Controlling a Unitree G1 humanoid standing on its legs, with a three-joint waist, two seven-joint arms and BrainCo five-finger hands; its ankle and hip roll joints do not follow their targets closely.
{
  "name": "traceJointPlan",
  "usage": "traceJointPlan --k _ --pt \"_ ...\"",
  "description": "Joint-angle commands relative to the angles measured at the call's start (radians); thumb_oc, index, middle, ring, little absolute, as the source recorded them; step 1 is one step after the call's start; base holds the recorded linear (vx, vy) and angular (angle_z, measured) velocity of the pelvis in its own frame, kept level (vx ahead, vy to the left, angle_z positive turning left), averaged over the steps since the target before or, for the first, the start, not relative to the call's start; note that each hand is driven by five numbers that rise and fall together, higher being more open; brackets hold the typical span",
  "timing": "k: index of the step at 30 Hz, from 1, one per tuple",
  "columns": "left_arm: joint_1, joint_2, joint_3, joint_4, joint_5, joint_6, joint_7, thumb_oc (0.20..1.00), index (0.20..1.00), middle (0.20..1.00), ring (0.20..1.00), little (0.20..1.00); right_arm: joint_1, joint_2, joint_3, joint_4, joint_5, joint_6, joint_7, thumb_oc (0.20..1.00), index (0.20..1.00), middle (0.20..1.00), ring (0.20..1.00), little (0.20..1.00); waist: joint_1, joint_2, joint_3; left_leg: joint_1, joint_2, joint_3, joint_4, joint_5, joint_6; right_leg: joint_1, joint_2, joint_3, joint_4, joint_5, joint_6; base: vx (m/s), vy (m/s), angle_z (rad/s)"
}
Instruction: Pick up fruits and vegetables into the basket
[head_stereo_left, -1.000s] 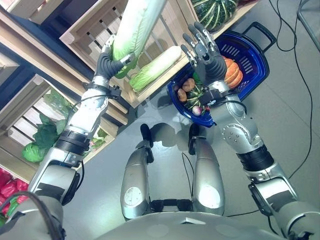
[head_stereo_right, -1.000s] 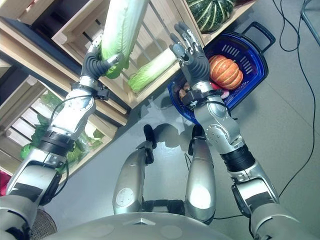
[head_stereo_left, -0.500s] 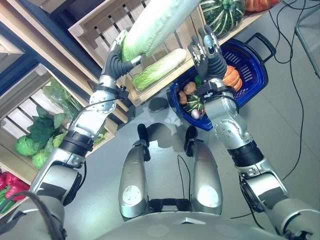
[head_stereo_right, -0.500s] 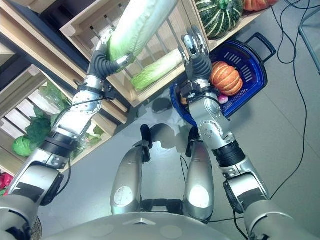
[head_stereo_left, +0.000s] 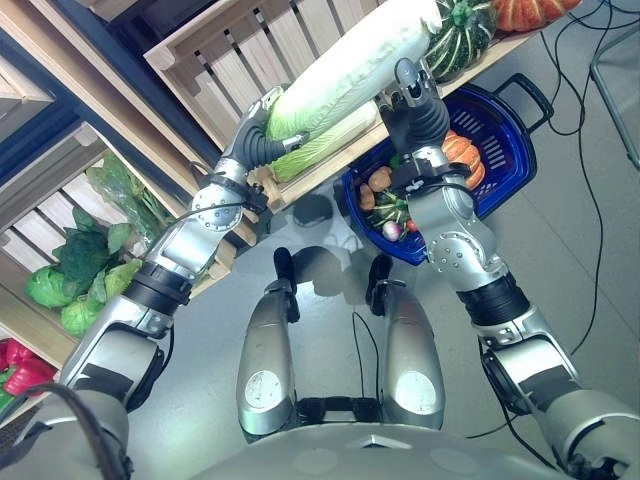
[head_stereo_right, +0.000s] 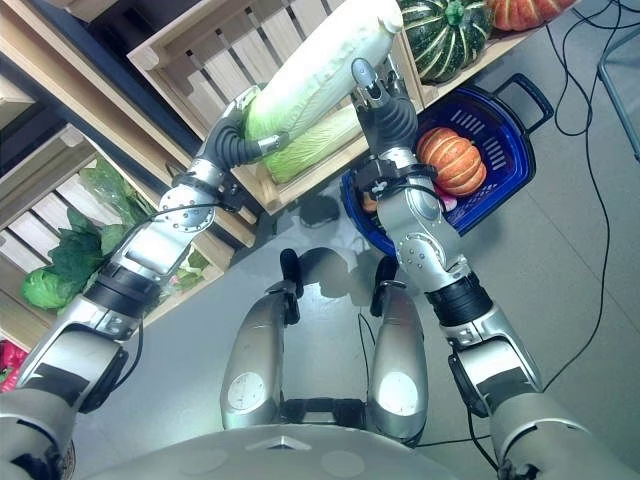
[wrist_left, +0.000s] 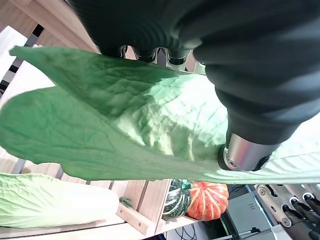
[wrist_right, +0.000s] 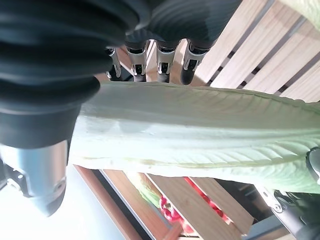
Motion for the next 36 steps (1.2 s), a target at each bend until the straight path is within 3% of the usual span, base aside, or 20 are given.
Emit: traceJointPlan --k 1,8,12,16,19,25,33,34,35,36 --pt "-0.043 0.060 0.006 -0.176 0.052 -0.026 -0.015 0.200 0.200 0.200 0.200 0.200 -0.071 0.015 0.017 -0.076 0.053 0.010 0.099 1.000 1.000 1.000 1.000 1.000 0.003 -0.041 -0.050 0.056 -0.024 0.058 0.096 -0.166 0.027 0.069 -0.006 0.009 -0.103 0.045 0.053 -0.01 -0.003 0.04" --pt "-0.081 0.080 -0.041 -0.197 0.182 -0.033 -0.055 0.200 0.200 0.200 0.200 0.200 -0.084 0.028 0.048 -0.044 0.166 0.082 0.161 1.000 1.000 1.000 1.000 1.000 0.017 -0.042 -0.046 0.062 -0.026 0.053 0.088 -0.162 0.024 0.089 -0.012 -0.009 -0.120 0.048 0.056 -0.01 -0.004 0.02" --pt "-0.129 0.103 -0.093 -0.212 0.344 -0.063 -0.055 0.200 0.200 0.200 0.200 0.200 -0.108 0.023 0.076 -0.016 0.190 0.143 0.186 1.000 1.000 1.000 1.000 1.000 0.023 -0.046 -0.042 0.060 -0.025 0.050 0.085 -0.161 0.023 0.090 -0.015 -0.017 -0.122 0.050 0.059 -0.02 -0.014 0.04" --pt "-0.172 0.131 -0.130 -0.222 0.484 -0.046 -0.049 0.200 0.200 0.200 0.200 0.200 -0.127 0.006 0.103 0.022 0.187 0.227 0.116 1.000 1.000 1.000 1.000 1.000 0.029 -0.054 -0.040 0.059 -0.024 0.049 0.082 -0.158 0.020 0.091 -0.015 -0.021 -0.126 0.052 0.061 -0.02 -0.031 0.11" --pt "-0.202 0.163 -0.170 -0.217 0.559 0.013 -0.032 0.200 0.200 0.200 0.200 0.200 -0.137 -0.018 0.118 0.086 0.172 0.188 0.005 1.000 1.000 1.000 1.000 1.000 0.029 -0.063 -0.041 0.063 -0.020 0.051 0.064 -0.147 0.018 0.097 -0.013 -0.026 -0.144 0.062 0.060 -0.01 -0.006 0.00" --pt "-0.221 0.168 -0.220 -0.213 0.662 0.135 -0.101 0.200 0.200 0.200 0.200 0.200 -0.149 -0.026 0.082 0.168 0.023 0.125 -0.191 1.000 1.000 1.000 1.000 1.000 0.018 -0.056 -0.040 0.064 -0.020 0.055 0.051 -0.145 0.015 0.098 -0.011 -0.024 -0.161 0.065 0.064 -0.02 0.018 -0.01" --pt "-0.224 0.128 -0.249 -0.227 0.626 0.239 -0.180 0.200 0.200 0.200 0.200 0.200 -0.177 0.018 0.038 0.189 -0.029 -0.035 -0.282 1.000 1.000 1.000 1.000 1.000 0.014 -0.028 -0.040 0.058 -0.029 0.051 0.045 -0.150 0.016 0.093 -0.016 -0.020 -0.168 0.062 0.065 -0.02 0.037 -0.02" --pt "-0.221 0.122 -0.252 -0.229 0.610 0.248 -0.185 0.200 0.200 0.200 0.200 0.200 -0.182 0.025 0.032 0.194 -0.031 -0.061 -0.292 0.796 0.796 0.796 0.796 0.796 0.014 -0.024 -0.040 0.056 -0.030 0.052 0.046 -0.150 0.016 0.093 -0.017 -0.021 -0.168 0.062 0.065 0.00 0.000 0.00" --pt "-0.217 0.116 -0.254 -0.229 0.588 0.253 -0.190 0.200 0.200 0.200 0.200 0.200 -0.187 0.030 0.026 0.199 -0.029 -0.085 -0.304 0.297 0.297 0.297 0.297 0.297 0.015 -0.021 -0.040 0.056 -0.031 0.051 0.045 -0.151 0.017 0.094 -0.017 -0.022 -0.170 0.061 0.065 0.00 0.000 0.00" --pt "-0.206 0.109 -0.253 -0.235 0.575 0.255 -0.191 0.200 0.200 0.200 0.200 0.200 -0.193 0.032 0.017 0.204 -0.020 -0.109 -0.314 0.200 0.200 0.200 0.200 0.200 0.018 -0.016 -0.040 0.057 -0.032 0.051 0.044 -0.151 0.017 0.095 -0.018 -0.023 -0.172 0.062 0.065 0.00 0.000 0.00"
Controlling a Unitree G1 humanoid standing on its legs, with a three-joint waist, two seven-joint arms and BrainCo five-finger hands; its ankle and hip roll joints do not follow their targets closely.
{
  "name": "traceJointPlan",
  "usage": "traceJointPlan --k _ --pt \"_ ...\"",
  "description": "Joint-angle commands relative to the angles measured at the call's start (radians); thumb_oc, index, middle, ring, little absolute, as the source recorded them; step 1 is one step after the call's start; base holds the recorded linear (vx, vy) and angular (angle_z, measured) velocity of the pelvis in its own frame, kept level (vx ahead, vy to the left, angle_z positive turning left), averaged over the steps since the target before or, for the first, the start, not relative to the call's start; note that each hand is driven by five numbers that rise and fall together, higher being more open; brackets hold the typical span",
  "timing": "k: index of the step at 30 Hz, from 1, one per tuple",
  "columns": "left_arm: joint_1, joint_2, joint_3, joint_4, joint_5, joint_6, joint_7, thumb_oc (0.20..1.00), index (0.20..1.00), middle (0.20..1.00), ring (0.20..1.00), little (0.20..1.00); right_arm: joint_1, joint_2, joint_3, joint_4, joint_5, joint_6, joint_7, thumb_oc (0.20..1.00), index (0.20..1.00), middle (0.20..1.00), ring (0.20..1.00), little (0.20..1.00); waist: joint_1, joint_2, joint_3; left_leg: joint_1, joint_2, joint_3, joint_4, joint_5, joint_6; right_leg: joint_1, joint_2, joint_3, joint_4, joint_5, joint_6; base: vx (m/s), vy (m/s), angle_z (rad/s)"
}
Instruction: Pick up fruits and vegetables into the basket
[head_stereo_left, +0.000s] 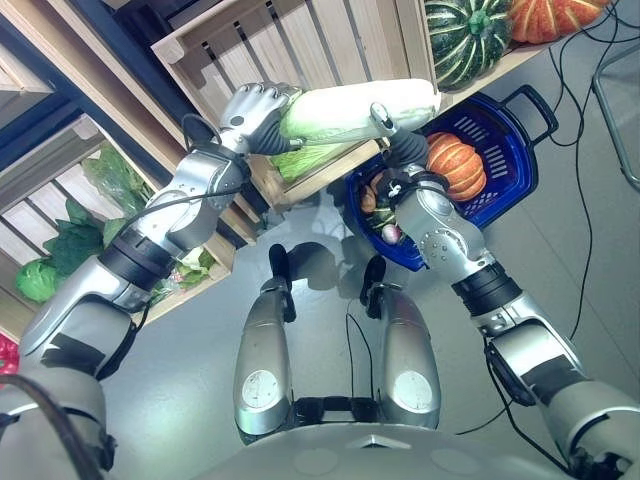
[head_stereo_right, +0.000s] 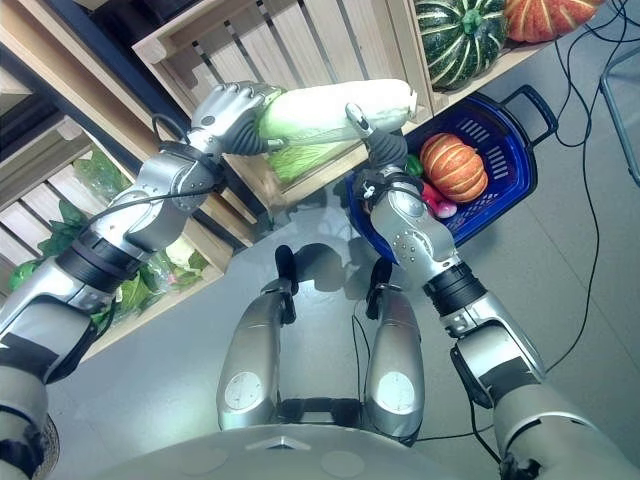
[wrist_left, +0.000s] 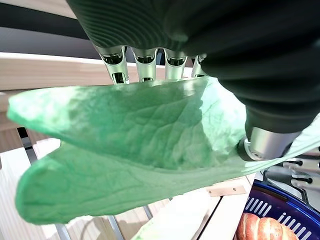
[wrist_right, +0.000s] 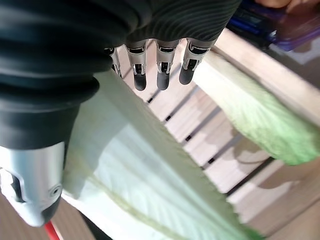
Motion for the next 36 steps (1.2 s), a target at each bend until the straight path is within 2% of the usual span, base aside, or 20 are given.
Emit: traceJointPlan --k 1,6,11,13,14,17,20,25,29,36 --pt "-0.001 -0.032 -0.030 -0.167 -0.039 -0.014 -0.011 0.200 0.200 0.200 0.200 0.200 -0.143 0.018 -0.080 -0.034 -0.019 -0.159 -0.033 0.200 0.200 0.200 0.200 0.200 0.004 0.019 -0.040 0.052 -0.028 0.042 0.076 -0.153 0.010 0.068 -0.009 0.006 -0.128 0.059 0.051 0.00 0.000 0.00" --pt "0.050 -0.059 -0.039 -0.169 -0.070 0.012 -0.010 0.200 0.200 0.200 0.200 0.200 -0.152 0.034 -0.113 -0.053 0.023 -0.221 -0.004 0.200 0.200 0.200 0.200 0.200 0.006 0.031 -0.040 0.052 -0.033 0.040 0.070 -0.154 0.013 0.071 -0.009 0.005 -0.138 0.059 0.049 -0.01 0.013 0.00" --pt "0.111 -0.074 -0.051 -0.156 -0.078 -0.015 0.040 0.200 0.200 0.200 0.200 0.200 -0.136 0.047 -0.122 -0.075 0.122 -0.247 0.119 0.200 0.200 0.200 0.200 0.200 0.011 0.037 -0.040 0.057 -0.035 0.036 0.064 -0.154 0.015 0.075 -0.008 0.004 -0.144 0.061 0.046 0.00 -0.001 -0.01" --pt "0.131 -0.080 -0.051 -0.153 -0.094 -0.028 0.054 0.467 0.467 0.467 0.467 0.467 -0.130 0.049 -0.123 -0.077 0.140 -0.253 0.152 0.200 0.200 0.200 0.200 0.200 0.012 0.039 -0.040 0.061 -0.035 0.036 0.062 -0.153 0.016 0.080 -0.008 0.001 -0.146 0.061 0.044 0.00 0.000 0.00" --pt "0.148 -0.088 -0.052 -0.151 -0.110 -0.036 0.060 1.000 1.000 1.000 1.000 1.000 -0.126 0.050 -0.125 -0.079 0.139 -0.260 0.173 0.200 0.200 0.200 0.200 0.200 0.013 0.040 -0.040 0.060 -0.035 0.036 0.063 -0.154 0.016 0.080 -0.008 -0.001 -0.146 0.061 0.044 0.00 0.000 0.00" --pt "0.186 -0.110 -0.054 -0.134 -0.134 -0.039 0.102 1.000 1.000 1.000 1.000 1.000 -0.115 0.054 -0.133 -0.088 0.123 -0.275 0.210 0.200 0.200 0.200 0.200 0.200 0.012 0.041 -0.040 0.061 -0.032 0.038 0.068 -0.155 0.015 0.081 -0.007 -0.002 -0.143 0.061 0.042 0.00 0.000 0.00" --pt "0.203 -0.127 -0.061 -0.111 -0.167 -0.016 0.117 1.000 1.000 1.000 1.000 1.000 -0.109 0.051 -0.144 -0.098 0.066 -0.293 0.215 0.200 0.200 0.200 0.200 0.200 0.007 0.040 -0.040 0.062 -0.030 0.041 0.071 -0.157 0.016 0.080 -0.006 -0.003 -0.140 0.060 0.043 0.00 0.000 0.00" --pt "0.244 -0.136 -0.037 -0.079 -0.213 0.056 0.167 1.000 1.000 1.000 1.000 1.000 -0.089 0.003 -0.196 -0.194 -0.138 -0.323 0.144 0.200 0.200 0.200 0.200 0.200 -0.011 0.037 -0.040 0.063 -0.023 0.052 0.078 -0.167 0.014 0.071 -0.004 0.001 -0.123 0.049 0.049 0.00 0.000 0.00" --pt "0.278 -0.111 -0.001 -0.033 -0.247 0.080 0.202 1.000 1.000 1.000 1.000 1.000 -0.055 -0.062 -0.255 -0.295 -0.319 -0.336 0.077 0.200 0.200 0.200 0.200 0.200 -0.033 0.033 -0.040 0.049 -0.020 0.063 0.077 -0.160 0.016 0.049 -0.001 0.011 -0.118 0.055 0.053 -0.01 0.003 -0.03" --pt "0.276 -0.006 0.091 0.020 -0.283 0.045 0.290 1.000 1.000 1.000 1.000 1.000 0.024 -0.231 -0.367 -0.437 -0.543 -0.324 -0.051 0.200 0.200 0.200 0.200 0.200 -0.073 0.026 -0.040 0.034 -0.012 0.081 0.084 -0.165 0.014 0.013 0.006 0.032 -0.093 0.044 0.059 -0.01 0.001 -0.06"
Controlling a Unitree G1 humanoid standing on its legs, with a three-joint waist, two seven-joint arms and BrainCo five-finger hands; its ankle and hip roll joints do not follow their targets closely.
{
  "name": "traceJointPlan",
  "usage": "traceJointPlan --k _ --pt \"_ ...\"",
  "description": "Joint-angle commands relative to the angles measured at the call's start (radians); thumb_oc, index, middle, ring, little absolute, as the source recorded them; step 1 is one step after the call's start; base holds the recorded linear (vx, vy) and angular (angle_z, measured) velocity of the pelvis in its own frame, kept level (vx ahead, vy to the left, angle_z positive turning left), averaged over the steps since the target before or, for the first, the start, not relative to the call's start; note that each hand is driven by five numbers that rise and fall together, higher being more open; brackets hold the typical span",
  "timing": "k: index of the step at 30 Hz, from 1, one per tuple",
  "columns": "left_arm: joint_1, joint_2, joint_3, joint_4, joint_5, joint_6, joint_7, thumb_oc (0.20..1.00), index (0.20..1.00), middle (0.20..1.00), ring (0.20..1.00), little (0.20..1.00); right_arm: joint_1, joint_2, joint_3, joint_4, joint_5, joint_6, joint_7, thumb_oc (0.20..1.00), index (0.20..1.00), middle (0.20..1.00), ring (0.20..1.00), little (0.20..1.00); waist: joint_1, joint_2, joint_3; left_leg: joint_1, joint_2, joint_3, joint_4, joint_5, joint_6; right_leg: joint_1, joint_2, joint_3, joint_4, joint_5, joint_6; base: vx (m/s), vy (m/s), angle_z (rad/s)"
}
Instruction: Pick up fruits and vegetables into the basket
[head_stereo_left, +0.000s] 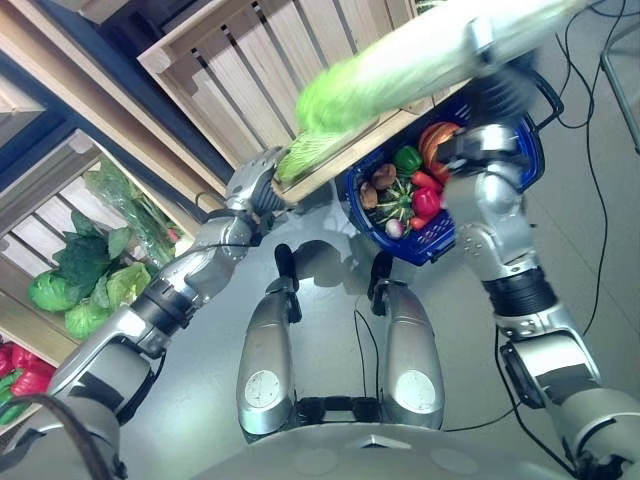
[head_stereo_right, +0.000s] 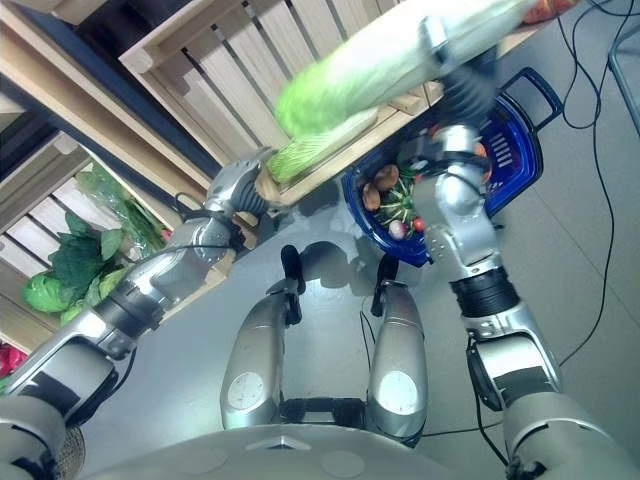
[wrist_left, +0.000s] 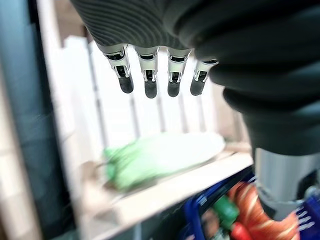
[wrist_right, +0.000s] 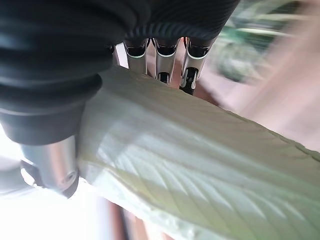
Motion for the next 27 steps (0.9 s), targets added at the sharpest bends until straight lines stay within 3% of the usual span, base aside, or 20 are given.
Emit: traceJointPlan --k 1,6,12,19,23,27 --pt "-0.018 0.067 0.116 -0.042 -0.023 -0.035 0.092 1.000 1.000 1.000 1.000 1.000 -0.007 -0.071 -0.110 -0.162 -0.128 -0.075 -0.066 0.200 0.200 0.200 0.200 0.200 -0.050 -0.011 -0.043 0.019 -0.009 0.053 0.107 -0.160 0.014 0.027 0.006 0.011 -0.089 0.051 0.057 -0.01 0.003 -0.06" --pt "-0.060 0.102 0.169 -0.034 -0.020 -0.034 0.107 1.000 1.000 1.000 1.000 1.000 0.051 -0.114 -0.163 -0.178 -0.181 -0.069 -0.117 0.200 0.200 0.200 0.200 0.200 -0.078 -0.014 -0.043 0.006 -0.001 0.070 0.121 -0.168 0.008 0.001 0.009 0.027 -0.068 0.040 0.058 0.00 -0.006 -0.10" --pt "-0.184 0.116 0.207 0.001 -0.053 0.000 0.137 1.000 1.000 1.000 1.000 1.000 0.086 -0.180 -0.194 -0.142 -0.296 0.031 -0.152 0.200 0.200 0.200 0.200 0.200 -0.130 0.005 -0.043 -0.048 0.013 0.100 0.134 -0.157 -0.003 -0.090 0.019 0.071 -0.029 0.029 0.056 -0.02 0.047 -0.19" --pt "-0.253 0.071 0.256 -0.036 -0.116 0.009 0.199 1.000 1.000 1.000 1.000 1.000 0.066 -0.207 -0.146 -0.010 -0.397 0.180 -0.173 0.200 0.200 0.200 0.200 0.200 -0.146 0.053 -0.043 -0.139 0.010 0.122 0.127 -0.131 -0.016 -0.215 0.033 0.107 0.011 0.015 0.045 -0.02 0.022 -0.19" --pt "-0.293 0.039 0.258 -0.057 -0.161 0.019 0.212 1.000 1.000 1.000 1.000 1.000 0.016 -0.207 -0.096 0.089 -0.404 0.219 -0.164 0.200 0.200 0.200 0.200 0.200 -0.144 0.091 -0.043 -0.184 0.006 0.128 0.125 -0.117 -0.024 -0.279 0.037 0.126 0.044 -0.002 0.034 0.01 0.036 -0.13" --pt "-0.331 0.010 0.245 -0.054 -0.199 0.027 0.237 1.000 1.000 1.000 1.000 1.000 -0.034 -0.201 -0.055 0.196 -0.372 0.215 -0.124 0.200 0.200 0.200 0.200 0.200 -0.138 0.117 -0.043 -0.213 0.003 0.130 0.128 -0.110 -0.030 -0.322 0.033 0.133 0.072 -0.013 0.028 0.02 0.027 -0.10"
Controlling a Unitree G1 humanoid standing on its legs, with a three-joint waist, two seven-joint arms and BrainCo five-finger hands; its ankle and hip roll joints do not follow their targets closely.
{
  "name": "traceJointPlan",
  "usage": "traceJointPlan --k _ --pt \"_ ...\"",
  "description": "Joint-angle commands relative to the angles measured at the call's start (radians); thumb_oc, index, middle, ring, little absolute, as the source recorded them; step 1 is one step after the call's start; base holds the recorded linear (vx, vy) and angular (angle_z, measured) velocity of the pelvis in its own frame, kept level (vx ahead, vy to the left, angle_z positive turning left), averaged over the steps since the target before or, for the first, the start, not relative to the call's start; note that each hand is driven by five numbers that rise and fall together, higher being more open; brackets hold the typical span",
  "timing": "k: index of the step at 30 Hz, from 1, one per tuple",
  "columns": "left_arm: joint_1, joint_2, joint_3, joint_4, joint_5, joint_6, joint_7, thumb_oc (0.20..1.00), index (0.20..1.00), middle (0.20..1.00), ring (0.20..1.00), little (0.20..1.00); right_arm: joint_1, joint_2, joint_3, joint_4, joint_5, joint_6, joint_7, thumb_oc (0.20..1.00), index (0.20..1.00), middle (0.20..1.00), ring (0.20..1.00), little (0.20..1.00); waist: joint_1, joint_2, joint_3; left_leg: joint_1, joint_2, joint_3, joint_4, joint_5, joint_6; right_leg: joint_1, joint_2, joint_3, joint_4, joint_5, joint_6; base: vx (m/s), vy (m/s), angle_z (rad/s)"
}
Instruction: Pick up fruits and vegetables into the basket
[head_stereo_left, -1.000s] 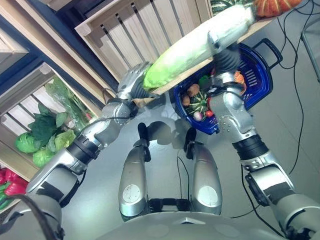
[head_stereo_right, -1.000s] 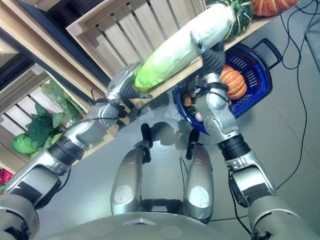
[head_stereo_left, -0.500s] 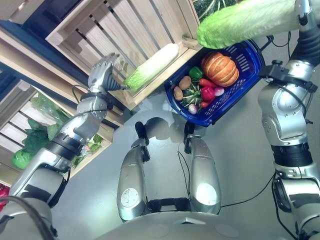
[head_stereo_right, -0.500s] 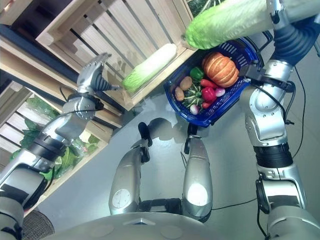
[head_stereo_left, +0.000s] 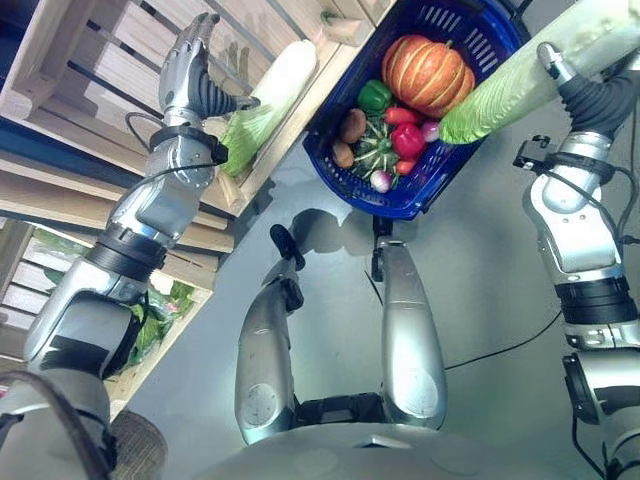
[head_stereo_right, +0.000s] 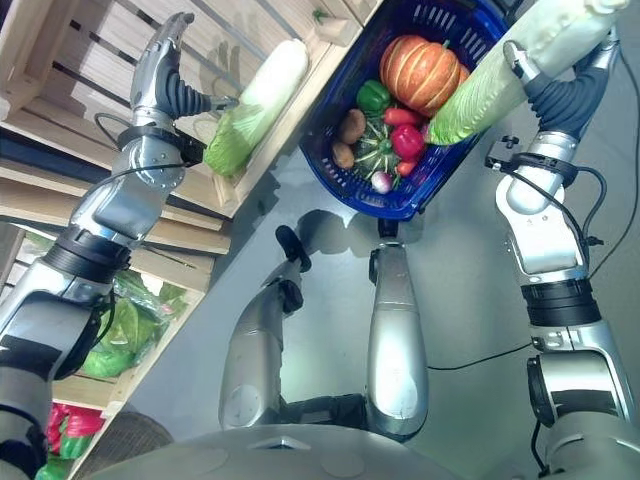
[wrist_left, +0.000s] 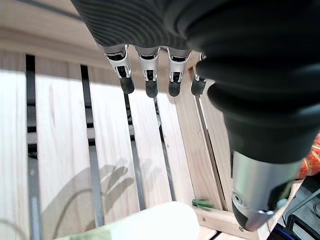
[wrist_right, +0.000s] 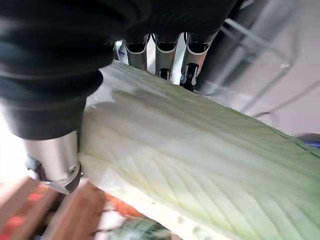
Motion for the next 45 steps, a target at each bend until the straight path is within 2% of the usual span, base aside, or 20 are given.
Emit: traceJointPlan --k 1,8,9,10,11,13,15,16,17,18,22,26,30,31,32,33,35,39,40,45 --pt "-0.038 -0.044 0.055 -0.055 -0.043 0.002 0.064 1.000 1.000 1.000 1.000 1.000 -0.107 -0.030 -0.005 0.028 -0.009 -0.051 0.027 0.200 0.200 0.200 0.200 0.200 -0.018 0.072 -0.056 -0.048 0.006 -0.023 0.124 -0.102 -0.034 0.002 0.033 -0.007 -0.034 -0.019 0.032 0.02 0.029 -0.07" --pt "-0.122 -0.080 0.020 0.011 -0.149 0.008 0.096 1.000 1.000 1.000 1.000 1.000 -0.256 0.002 0.085 0.265 0.164 -0.088 0.214 0.200 0.200 0.200 0.200 0.200 0.011 0.112 -0.056 -0.117 -0.008 -0.032 0.113 -0.077 -0.045 -0.079 0.031 -0.006 -0.023 -0.013 0.025 0.00 0.005 -0.01" --pt "-0.131 -0.086 0.011 0.027 -0.155 0.008 0.105 1.000 1.000 1.000 1.000 1.000 -0.271 0.018 0.095 0.304 0.192 -0.095 0.231 0.200 0.200 0.200 0.200 0.200 0.015 0.115 -0.056 -0.132 -0.009 -0.034 0.115 -0.076 -0.046 -0.094 0.030 -0.006 -0.021 -0.012 0.024 0.06 0.000 0.02" --pt "-0.132 -0.093 -0.001 0.043 -0.166 0.007 0.111 1.000 1.000 1.000 1.000 1.000 -0.275 0.032 0.103 0.342 0.218 -0.101 0.245 0.200 0.200 0.200 0.200 0.200 0.018 0.117 -0.056 -0.124 -0.015 -0.049 0.126 -0.100 -0.057 -0.084 0.030 0.002 -0.008 -0.039 0.031 -0.01 -0.014 0.04" --pt "-0.145 -0.094 -0.006 0.058 -0.173 0.001 0.117 1.000 1.000 1.000 1.000 1.000 -0.296 0.041 0.112 0.378 0.253 -0.113 0.257 0.200 0.200 0.200 0.200 0.200 0.022 0.122 -0.056 -0.153 -0.013 -0.038 0.120 -0.074 -0.048 -0.113 0.031 -0.005 -0.016 -0.012 0.022 0.05 -0.002 0.08" --pt "-0.152 -0.101 -0.023 0.079 -0.189 0.002 0.122 1.000 1.000 1.000 1.000 1.000 -0.312 0.059 0.125 0.449 0.294 -0.124 0.263 0.200 0.200 0.200 0.200 0.200 0.030 0.128 -0.056 -0.151 -0.021 -0.054 0.130 -0.096 -0.057 -0.111 0.031 0.002 -0.003 -0.037 0.028 0.03 0.002 0.10" --pt "-0.164 -0.103 -0.043 0.104 -0.201 -0.008 0.129 1.000 1.000 1.000 1.000 1.000 -0.345 0.068 0.133 0.536 0.306 -0.133 0.267 0.200 0.200 0.200 0.200 0.200 0.039 0.137 -0.056 -0.172 -0.027 -0.059 0.135 -0.096 -0.056 -0.131 0.030 0.003 0.003 -0.036 0.028 0.00 0.003 0.08" --pt "-0.170 -0.105 -0.051 0.111 -0.207 -0.008 0.132 1.000 1.000 1.000 1.000 1.000 -0.363 0.068 0.139 0.572 0.306 -0.129 0.266 0.200 0.200 0.200 0.200 0.200 0.043 0.142 -0.056 -0.180 -0.029 -0.060 0.137 -0.095 -0.055 -0.140 0.030 0.003 0.007 -0.036 0.027 -0.07 0.006 0.08" --pt "-0.183 -0.100 -0.054 0.114 -0.215 -0.010 0.134 1.000 1.000 1.000 1.000 1.000 -0.383 0.067 0.144 0.592 0.305 -0.121 0.264 0.200 0.200 0.200 0.200 0.200 0.046 0.146 -0.056 -0.206 -0.027 -0.049 0.131 -0.071 -0.046 -0.166 0.029 -0.005 -0.001 -0.009 0.019 0.01 0.023 0.08" --pt "-0.179 -0.106 -0.065 0.125 -0.221 -0.015 0.137 1.000 1.000 1.000 1.000 1.000 -0.388 0.065 0.154 0.626 0.312 -0.121 0.263 0.200 0.200 0.200 0.200 0.200 0.049 0.148 -0.056 -0.191 -0.031 -0.064 0.145 -0.099 -0.055 -0.151 0.026 0.002 0.013 -0.039 0.027 0.00 0.027 0.11" --pt "-0.204 -0.110 -0.093 0.145 -0.253 -0.022 0.153 1.000 1.000 1.000 1.000 1.000 -0.466 0.059 0.187 0.770 0.357 -0.070 0.276 0.200 0.200 0.200 0.200 0.200 0.071 0.171 -0.056 -0.232 -0.042 -0.075 0.155 -0.099 -0.051 -0.193 0.022 0.005 0.028 -0.044 0.025 0.00 0.013 0.08" --pt "-0.218 -0.106 -0.110 0.156 -0.271 -0.017 0.151 1.000 1.000 1.000 1.000 1.000 -0.495 0.062 0.184 0.890 0.406 -0.009 0.303 0.200 0.200 0.200 0.200 0.200 0.086 0.178 -0.056 -0.265 -0.046 -0.089 0.180 -0.108 -0.042 -0.220 0.020 0.004 0.046 -0.048 0.024 0.00 -0.011 0.08" --pt "-0.237 -0.106 -0.128 0.180 -0.274 -0.014 0.152 1.000 1.000 1.000 1.000 1.000 -0.516 0.068 0.186 0.993 0.408 0.024 0.308 0.200 0.200 0.200 0.200 0.200 0.097 0.176 -0.056 -0.297 -0.046 -0.099 0.196 -0.111 -0.033 -0.241 0.024 0.004 0.051 -0.045 0.023 -0.01 -0.050 0.06" --pt "-0.243 -0.106 -0.135 0.189 -0.274 -0.010 0.152 1.000 1.000 1.000 1.000 1.000 -0.521 0.070 0.185 1.023 0.418 0.048 0.315 0.253 0.253 0.253 0.253 0.253 0.100 0.174 -0.056 -0.307 -0.046 -0.104 0.203 -0.112 -0.029 -0.248 0.027 0.004 0.054 -0.043 0.023 -0.01 -0.049 0.08" --pt "-0.246 -0.104 -0.137 0.192 -0.275 -0.008 0.150 1.000 1.000 1.000 1.000 1.000 -0.522 0.070 0.185 1.035 0.414 0.055 0.308 0.743 0.743 0.743 0.743 0.743 0.102 0.173 -0.056 -0.311 -0.046 -0.106 0.207 -0.113 -0.028 -0.250 0.027 0.004 0.055 -0.043 0.023 -0.01 -0.047 0.09" --pt "-0.251 -0.104 -0.140 0.200 -0.274 -0.006 0.148 1.000 1.000 1.000 1.000 1.000 -0.523 0.072 0.184 1.047 0.404 0.075 0.305 1.000 1.000 1.000 1.000 1.000 0.103 0.170 -0.056 -0.318 -0.046 -0.109 0.213 -0.116 -0.026 -0.253 0.029 0.004 0.057 -0.042 0.024 -0.01 -0.044 0.06" --pt "-0.260 -0.109 -0.144 0.215 -0.262 0.000 0.148 1.000 1.000 1.000 1.000 1.000 -0.524 0.073 0.189 1.061 0.391 0.091 0.315 1.000 1.000 1.000 1.000 1.000 0.104 0.164 -0.056 -0.327 -0.043 -0.111 0.217 -0.115 -0.023 -0.257 0.032 0.003 0.055 -0.037 0.024 -0.01 -0.055 0.05" --pt "-0.283 -0.102 -0.158 0.247 -0.247 0.020 0.142 1.000 1.000 1.000 1.000 1.000 -0.519 0.063 0.232 1.027 0.253 0.084 0.238 1.000 1.000 1.000 1.000 1.000 0.099 0.145 -0.056 -0.338 -0.037 -0.114 0.223 -0.116 -0.016 -0.256 0.040 -0.001 0.047 -0.027 0.027 -0.02 -0.051 0.05" --pt "-0.288 -0.103 -0.164 0.261 -0.241 0.036 0.148 1.000 1.000 1.000 1.000 1.000 -0.507 0.060 0.251 0.985 0.179 0.085 0.189 1.000 1.000 1.000 1.000 1.000 0.092 0.135 -0.056 -0.341 -0.035 -0.114 0.223 -0.115 -0.015 -0.254 0.045 -0.001 0.042 -0.024 0.029 0.00 0.000 0.00" --pt "-0.288 -0.099 -0.155 0.323 -0.238 0.067 0.164 1.000 1.000 1.000 1.000 1.000 -0.409 0.032 0.287 0.739 0.105 0.106 0.093 1.000 1.000 1.000 1.000 1.000 0.052 0.103 -0.056 -0.338 -0.020 -0.101 0.214 -0.109 -0.021 -0.251 0.061 0.011 0.022 -0.008 0.035 0.00 0.015 -0.07"
